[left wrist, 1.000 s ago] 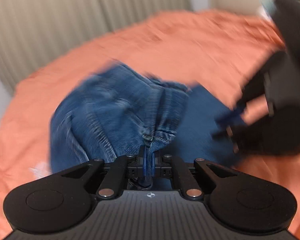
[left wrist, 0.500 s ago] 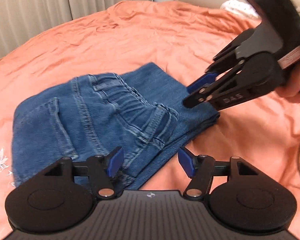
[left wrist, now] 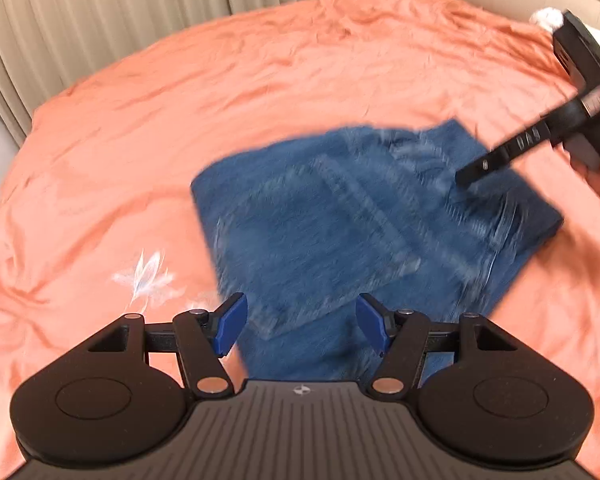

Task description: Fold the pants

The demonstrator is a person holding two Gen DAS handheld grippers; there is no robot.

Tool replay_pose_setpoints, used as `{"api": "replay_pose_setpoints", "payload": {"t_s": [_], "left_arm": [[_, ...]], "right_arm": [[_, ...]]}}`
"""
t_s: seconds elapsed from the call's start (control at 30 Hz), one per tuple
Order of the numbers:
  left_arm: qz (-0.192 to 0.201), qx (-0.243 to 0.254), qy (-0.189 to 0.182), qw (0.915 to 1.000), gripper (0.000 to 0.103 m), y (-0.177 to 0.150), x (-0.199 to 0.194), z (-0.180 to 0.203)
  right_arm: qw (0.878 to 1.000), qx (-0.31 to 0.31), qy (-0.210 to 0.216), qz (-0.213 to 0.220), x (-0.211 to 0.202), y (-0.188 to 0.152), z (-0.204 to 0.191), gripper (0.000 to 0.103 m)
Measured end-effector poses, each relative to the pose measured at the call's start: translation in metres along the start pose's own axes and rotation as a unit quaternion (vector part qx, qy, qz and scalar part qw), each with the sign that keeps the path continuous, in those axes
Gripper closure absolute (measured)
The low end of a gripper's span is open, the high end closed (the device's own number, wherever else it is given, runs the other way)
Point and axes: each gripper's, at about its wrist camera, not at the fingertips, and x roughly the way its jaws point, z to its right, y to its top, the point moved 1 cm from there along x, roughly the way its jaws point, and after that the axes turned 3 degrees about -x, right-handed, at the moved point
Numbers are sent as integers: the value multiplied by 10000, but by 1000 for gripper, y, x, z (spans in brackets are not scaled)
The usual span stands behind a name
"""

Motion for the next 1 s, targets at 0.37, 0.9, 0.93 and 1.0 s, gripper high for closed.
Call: {"api": "replay_pose_setpoints", "payload": {"t_s": [0.37, 0.9, 0.93, 1.0], "left_arm": [[-337, -131, 263, 9990, 46, -60, 35, 0], [-292, -78, 538, 9981, 99, -75, 17, -4], [-306, -31, 540, 9981, 99, -75, 14, -3], [-358, -49, 511, 9980, 98, -73, 15, -4]], "right_arm": [[9974, 664, 132, 251, -14, -6, 5, 103], [9993, 341, -138, -11, -49, -57, 8, 103], [9983, 555, 160, 30, -50, -58, 13, 103], [9933, 995, 538, 257, -56, -57, 19, 101]]}}
